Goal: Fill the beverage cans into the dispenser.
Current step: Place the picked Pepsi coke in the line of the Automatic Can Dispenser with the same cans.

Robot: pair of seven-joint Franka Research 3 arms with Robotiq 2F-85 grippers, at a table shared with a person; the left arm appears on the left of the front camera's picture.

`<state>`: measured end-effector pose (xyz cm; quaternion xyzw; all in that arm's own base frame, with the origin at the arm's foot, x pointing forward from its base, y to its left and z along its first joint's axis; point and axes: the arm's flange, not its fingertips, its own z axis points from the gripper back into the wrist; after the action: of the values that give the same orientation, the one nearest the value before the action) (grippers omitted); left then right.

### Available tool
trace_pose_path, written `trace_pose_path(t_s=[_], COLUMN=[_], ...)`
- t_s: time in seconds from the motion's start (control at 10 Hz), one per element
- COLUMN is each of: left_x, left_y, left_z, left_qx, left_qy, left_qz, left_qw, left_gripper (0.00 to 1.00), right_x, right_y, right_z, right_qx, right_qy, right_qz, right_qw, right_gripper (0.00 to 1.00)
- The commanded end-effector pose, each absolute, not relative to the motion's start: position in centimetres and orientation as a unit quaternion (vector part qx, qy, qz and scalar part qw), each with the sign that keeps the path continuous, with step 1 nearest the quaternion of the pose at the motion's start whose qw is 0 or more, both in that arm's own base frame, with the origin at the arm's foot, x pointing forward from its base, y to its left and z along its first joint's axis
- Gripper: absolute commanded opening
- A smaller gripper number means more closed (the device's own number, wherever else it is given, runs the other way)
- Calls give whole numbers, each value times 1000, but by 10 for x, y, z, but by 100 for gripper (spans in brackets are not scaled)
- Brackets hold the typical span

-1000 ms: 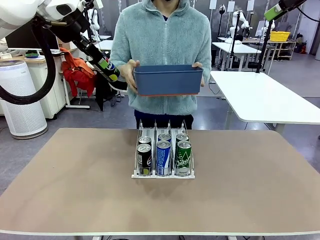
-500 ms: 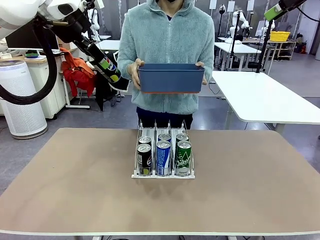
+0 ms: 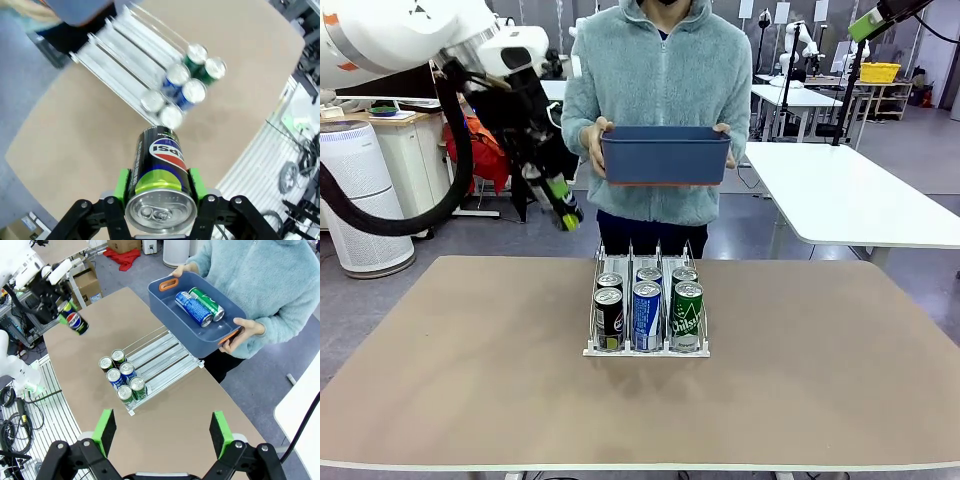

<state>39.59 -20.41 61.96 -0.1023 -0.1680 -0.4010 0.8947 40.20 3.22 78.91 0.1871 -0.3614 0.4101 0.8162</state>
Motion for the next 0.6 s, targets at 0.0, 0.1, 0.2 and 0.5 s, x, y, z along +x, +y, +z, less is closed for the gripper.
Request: trace_pose_path(t_s=[0.0, 0.1, 0.2, 0.5], left_x=[379, 377, 371, 381], left_y=[-209, -213, -212, -215], left_z=[614, 610, 610, 606], left_qx=[-111, -117, -131, -105], left_qy=[-151, -144, -138, -140], left_qz=[-406, -415, -437, -414], left_qw=[894, 890, 879, 893], left_gripper=[58, 58, 58, 58], right_x=[402, 402, 402, 402], right_y=[33, 33, 33, 33], right_z=[788, 788, 788, 788], right_qx=[190, 190, 190, 190], right_qy=[-360, -360, -360, -360], right_qz=[409, 409, 409, 409], right_qw=[817, 817, 817, 817], right_gripper=[100, 100, 100, 100])
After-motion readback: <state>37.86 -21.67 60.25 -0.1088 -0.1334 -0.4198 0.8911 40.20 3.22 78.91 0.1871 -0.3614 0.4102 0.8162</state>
